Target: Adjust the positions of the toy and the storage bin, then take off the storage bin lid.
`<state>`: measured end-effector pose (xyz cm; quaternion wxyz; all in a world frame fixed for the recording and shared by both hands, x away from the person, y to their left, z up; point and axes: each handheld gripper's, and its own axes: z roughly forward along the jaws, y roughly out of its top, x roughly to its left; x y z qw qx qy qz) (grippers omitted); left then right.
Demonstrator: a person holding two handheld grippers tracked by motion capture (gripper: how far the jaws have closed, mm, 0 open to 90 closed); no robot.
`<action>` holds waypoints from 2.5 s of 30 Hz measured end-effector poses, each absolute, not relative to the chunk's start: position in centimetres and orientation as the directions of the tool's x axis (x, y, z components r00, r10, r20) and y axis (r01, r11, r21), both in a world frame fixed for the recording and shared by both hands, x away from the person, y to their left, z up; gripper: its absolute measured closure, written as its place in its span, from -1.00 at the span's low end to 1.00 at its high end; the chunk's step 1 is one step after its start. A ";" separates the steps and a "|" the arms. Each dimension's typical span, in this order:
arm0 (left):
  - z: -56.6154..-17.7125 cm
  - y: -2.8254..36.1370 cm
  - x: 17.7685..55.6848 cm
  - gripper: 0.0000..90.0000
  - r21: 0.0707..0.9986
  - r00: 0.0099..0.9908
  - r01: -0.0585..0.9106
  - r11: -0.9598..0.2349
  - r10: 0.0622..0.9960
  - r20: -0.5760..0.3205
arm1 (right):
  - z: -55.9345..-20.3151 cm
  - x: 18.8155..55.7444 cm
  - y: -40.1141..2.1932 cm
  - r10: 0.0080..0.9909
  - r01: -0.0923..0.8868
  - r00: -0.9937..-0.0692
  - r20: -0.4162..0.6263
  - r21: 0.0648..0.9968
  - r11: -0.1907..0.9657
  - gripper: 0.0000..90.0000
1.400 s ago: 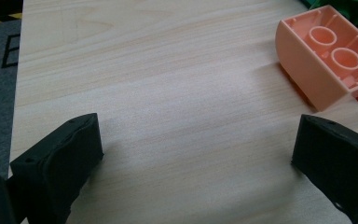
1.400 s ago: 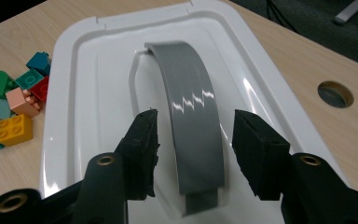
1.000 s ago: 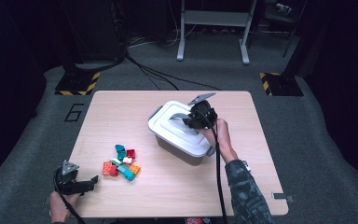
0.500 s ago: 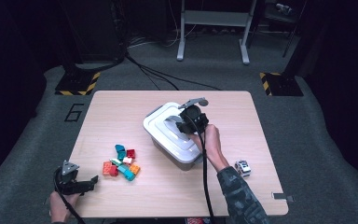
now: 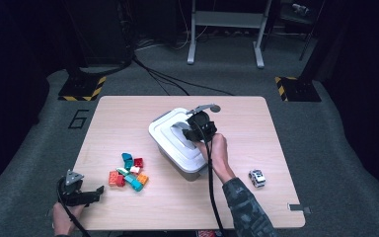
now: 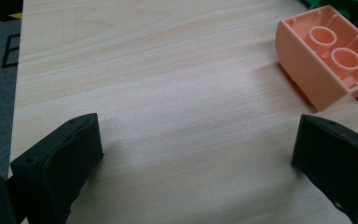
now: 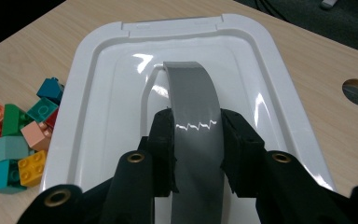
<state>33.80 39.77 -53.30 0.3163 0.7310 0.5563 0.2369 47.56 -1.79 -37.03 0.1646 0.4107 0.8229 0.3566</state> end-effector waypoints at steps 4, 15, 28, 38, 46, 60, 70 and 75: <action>-53.3 39.8 33.8 -0.98 0.727 0.269 0.663 -0.180 0.963 -0.006 | -37.2 47.3 -0.9 0.808 0.564 -0.588 0.030 0.732 0.383 0.50; -53.3 39.8 33.8 -0.98 0.726 0.270 0.663 -0.181 0.963 -0.007 | -37.3 47.0 1.4 0.838 0.584 -0.544 0.034 0.733 0.349 0.50; -53.3 39.8 33.8 -0.98 0.726 0.268 0.664 -0.179 0.963 -0.007 | -37.3 47.0 3.1 0.849 0.599 -0.526 0.054 0.732 0.325 0.50; -53.3 39.8 33.8 -0.98 0.726 0.269 0.664 -0.180 0.963 -0.006 | -37.4 46.9 3.8 0.844 0.582 -0.535 0.032 0.738 0.341 0.50; -53.3 39.8 33.8 -0.97 0.726 0.268 0.663 -0.180 0.964 -0.006 | -37.4 46.9 3.7 0.842 0.576 -0.538 0.039 0.746 0.334 0.50; -53.3 39.8 33.8 -0.97 0.728 0.264 0.663 -0.177 0.964 -0.006 | -36.3 47.0 2.5 0.833 0.554 -0.550 0.050 0.769 0.319 0.50; -53.3 39.8 33.8 -0.97 0.727 0.263 0.663 -0.176 0.965 -0.006 | -34.4 47.1 1.0 0.836 0.529 -0.548 0.038 0.789 0.312 0.50; -53.3 39.7 33.8 -0.97 0.727 0.264 0.664 -0.175 0.965 -0.008 | -33.4 47.2 -0.2 0.843 0.508 -0.538 0.014 0.803 0.311 0.50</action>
